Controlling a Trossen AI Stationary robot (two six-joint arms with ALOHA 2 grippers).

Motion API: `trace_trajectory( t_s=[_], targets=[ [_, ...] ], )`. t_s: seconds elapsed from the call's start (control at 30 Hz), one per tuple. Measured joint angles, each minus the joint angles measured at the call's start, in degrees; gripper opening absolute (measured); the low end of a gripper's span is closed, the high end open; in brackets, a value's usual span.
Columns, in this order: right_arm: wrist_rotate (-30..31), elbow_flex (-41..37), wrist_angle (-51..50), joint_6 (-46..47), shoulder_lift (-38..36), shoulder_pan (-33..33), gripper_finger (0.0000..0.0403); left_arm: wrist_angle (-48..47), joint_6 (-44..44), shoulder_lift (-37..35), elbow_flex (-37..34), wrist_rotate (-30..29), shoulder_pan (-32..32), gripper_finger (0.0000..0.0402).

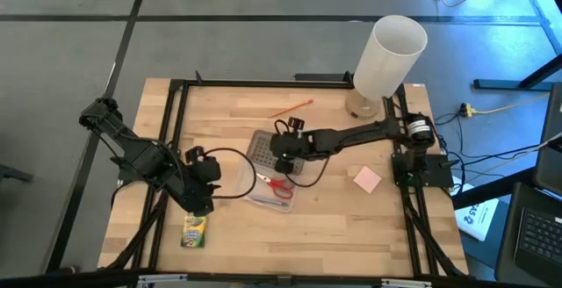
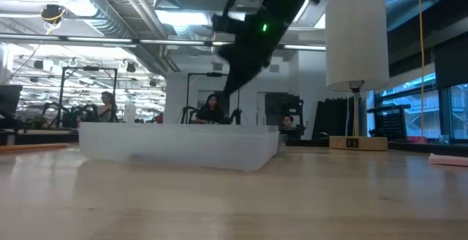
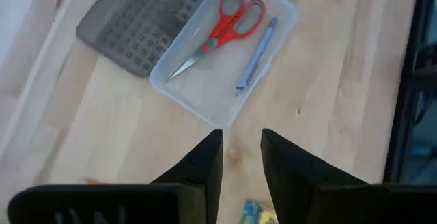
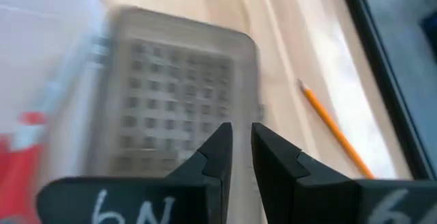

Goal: Pack school essentials
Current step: Put the bottom yellow pencil into the black supply box

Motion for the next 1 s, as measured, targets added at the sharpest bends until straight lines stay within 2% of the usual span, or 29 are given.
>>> trace_trajectory(
  t_s=[0.17, 0.23, 0.33, 0.47, 0.77, 1.0],
  targets=[
    [-7.2, 0.0, 0.0, -2.3, -4.6, 3.2, 0.0058, -0.2, -18.9, 0.0, -3.6, 0.1, -0.3, 0.0094],
    [-11.3, 0.0, 0.0, -4.3, -6.0, 4.6, 0.0058, -0.2, -25.2, 0.0, -6.4, 2.8, -0.3, 0.0094],
    [-17.9, 0.0, 0.2, -6.2, -7.8, 6.4, 0.0058, 0.3, -32.2, 0.0, -10.8, 6.8, -0.3, 0.0094],
    [-23.8, 0.0, 0.3, -7.5, -9.4, 8.2, 0.0058, 4.2, -39.3, 0.0, -16.2, 8.2, -0.3, 0.0094],
    [-24.3, 0.0, 0.0, -7.9, -9.9, 11.3, 0.0058, 9.4, -50.4, 0.0, -27.4, 20.2, -0.3, 0.0094],
    [-24.3, 0.0, 0.1, -7.9, -9.9, 11.7, 0.0058, 15.4, -55.3, 0.0, -34.0, 23.2, -0.3, 0.0094]
  ],
)
